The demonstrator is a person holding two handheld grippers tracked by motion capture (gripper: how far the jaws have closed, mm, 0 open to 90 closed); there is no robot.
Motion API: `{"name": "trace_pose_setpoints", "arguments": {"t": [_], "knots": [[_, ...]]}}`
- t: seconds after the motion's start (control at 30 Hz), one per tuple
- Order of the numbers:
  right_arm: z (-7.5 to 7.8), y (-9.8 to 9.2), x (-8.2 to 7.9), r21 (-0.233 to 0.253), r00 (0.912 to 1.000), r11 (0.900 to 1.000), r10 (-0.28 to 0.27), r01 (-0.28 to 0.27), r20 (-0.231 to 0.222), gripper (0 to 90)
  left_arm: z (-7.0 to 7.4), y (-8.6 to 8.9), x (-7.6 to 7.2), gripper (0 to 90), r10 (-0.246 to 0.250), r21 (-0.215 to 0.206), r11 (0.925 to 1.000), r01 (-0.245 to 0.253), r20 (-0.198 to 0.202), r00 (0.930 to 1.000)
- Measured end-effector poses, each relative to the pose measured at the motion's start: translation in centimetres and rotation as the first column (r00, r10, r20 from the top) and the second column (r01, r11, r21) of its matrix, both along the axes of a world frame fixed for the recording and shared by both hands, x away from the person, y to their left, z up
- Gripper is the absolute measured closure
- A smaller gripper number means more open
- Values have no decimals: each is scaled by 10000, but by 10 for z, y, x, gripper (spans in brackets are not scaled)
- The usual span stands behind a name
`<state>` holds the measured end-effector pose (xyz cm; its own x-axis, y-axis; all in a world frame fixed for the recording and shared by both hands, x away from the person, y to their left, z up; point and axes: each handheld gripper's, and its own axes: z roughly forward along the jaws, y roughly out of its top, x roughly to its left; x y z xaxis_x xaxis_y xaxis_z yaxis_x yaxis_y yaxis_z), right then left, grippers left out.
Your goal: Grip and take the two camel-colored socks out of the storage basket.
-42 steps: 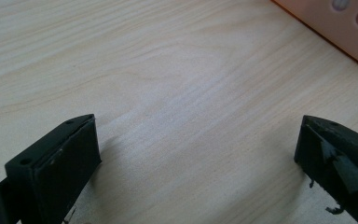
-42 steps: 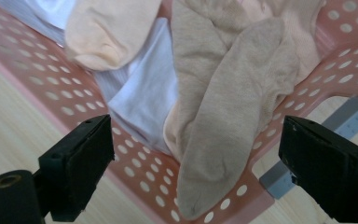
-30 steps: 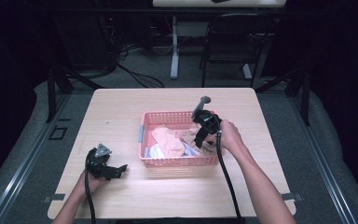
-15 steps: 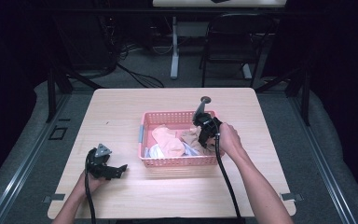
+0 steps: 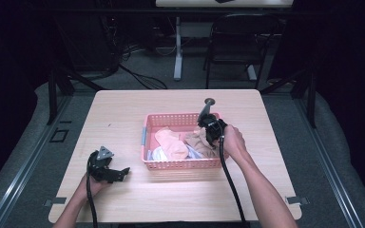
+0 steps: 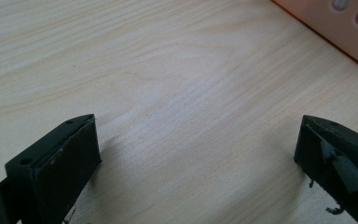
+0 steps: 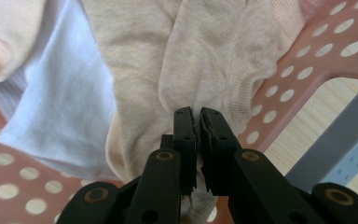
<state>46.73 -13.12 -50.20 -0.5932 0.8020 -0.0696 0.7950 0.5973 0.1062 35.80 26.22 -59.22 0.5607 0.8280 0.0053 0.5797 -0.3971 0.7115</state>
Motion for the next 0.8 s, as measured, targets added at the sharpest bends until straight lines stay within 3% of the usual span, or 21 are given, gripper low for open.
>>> {"name": "trace_pose_setpoints", "arguments": {"t": [0.1,0.2,0.33,0.63,0.67,0.7,0.8], "knots": [[2,-3,-2,382,9997,9992,-133,125,210,854,0,0,0,0,-6,7,10000,6,-2,10000],[11,-6,-3,457,9999,9990,-27,20,149,856,0,0,0,0,1,0,10000,-1,1,10000],[23,-6,-7,857,9987,9963,-114,71,499,857,0,0,0,0,0,-2,10000,0,0,10000],[50,-7,-9,909,9985,9957,143,-190,525,857,0,0,0,0,5,-2,10000,-5,3,10000],[50,-6,-11,1177,9965,9930,-126,28,830,857,0,0,0,0,-2,2,10000,2,-1,10000],[55,-7,-9,881,9984,9959,169,-216,545,857,0,0,0,0,-1,4,10000,1,1,10000],[64,-7,-9,949,9982,9952,186,-240,570,857,0,0,0,0,5,-1,10000,-5,2,10000]]}}
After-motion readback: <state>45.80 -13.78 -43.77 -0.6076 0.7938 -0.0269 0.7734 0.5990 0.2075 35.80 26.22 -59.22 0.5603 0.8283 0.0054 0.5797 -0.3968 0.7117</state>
